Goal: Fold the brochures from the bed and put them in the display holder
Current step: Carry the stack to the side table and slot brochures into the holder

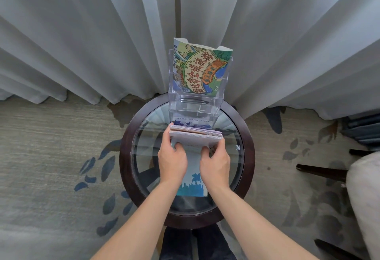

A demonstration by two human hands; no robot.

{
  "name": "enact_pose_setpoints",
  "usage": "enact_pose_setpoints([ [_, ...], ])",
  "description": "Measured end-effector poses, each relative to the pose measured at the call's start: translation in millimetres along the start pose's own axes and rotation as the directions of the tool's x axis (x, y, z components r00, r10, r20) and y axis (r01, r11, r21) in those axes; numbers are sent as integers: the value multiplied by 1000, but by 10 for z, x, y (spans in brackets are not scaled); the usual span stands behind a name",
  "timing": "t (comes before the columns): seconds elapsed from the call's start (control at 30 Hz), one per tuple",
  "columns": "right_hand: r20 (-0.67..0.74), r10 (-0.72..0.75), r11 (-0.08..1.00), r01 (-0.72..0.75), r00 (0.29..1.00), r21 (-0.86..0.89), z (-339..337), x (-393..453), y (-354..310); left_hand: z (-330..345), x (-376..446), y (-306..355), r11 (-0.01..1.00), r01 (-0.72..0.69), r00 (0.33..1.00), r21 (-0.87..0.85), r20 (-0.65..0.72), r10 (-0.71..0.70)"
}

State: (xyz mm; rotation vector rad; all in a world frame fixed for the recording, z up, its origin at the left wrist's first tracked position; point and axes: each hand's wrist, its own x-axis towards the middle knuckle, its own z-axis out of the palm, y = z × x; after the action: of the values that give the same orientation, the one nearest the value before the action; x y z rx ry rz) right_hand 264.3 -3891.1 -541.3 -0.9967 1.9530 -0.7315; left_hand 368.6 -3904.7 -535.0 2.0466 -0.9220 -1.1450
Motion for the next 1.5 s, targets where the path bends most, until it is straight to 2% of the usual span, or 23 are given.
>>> enact_pose_setpoints([
  [0.3,65,0,999,3,998,-50,-37,85,-86,54,31,73,998,55,998,34,16,-55],
  [0.67,20,-71,996,72,997,-47,-240,254,-646,-81,157,739,997,-69,997,45,-23,70],
  [0.97,17,-73,994,74,997,-77,-384,383,-900,-101,194,967,995,-59,998,84,3,59],
  [1.2,-34,-158,986,156,987,-64,-507,473,-1341,-227,247,1390,991,-126,992,36,-18,127],
  [1.5,-64,-198,979,194,978,-61,-608,615,-1684,-337,423,1833,977,-204,978,68,-33,207],
])
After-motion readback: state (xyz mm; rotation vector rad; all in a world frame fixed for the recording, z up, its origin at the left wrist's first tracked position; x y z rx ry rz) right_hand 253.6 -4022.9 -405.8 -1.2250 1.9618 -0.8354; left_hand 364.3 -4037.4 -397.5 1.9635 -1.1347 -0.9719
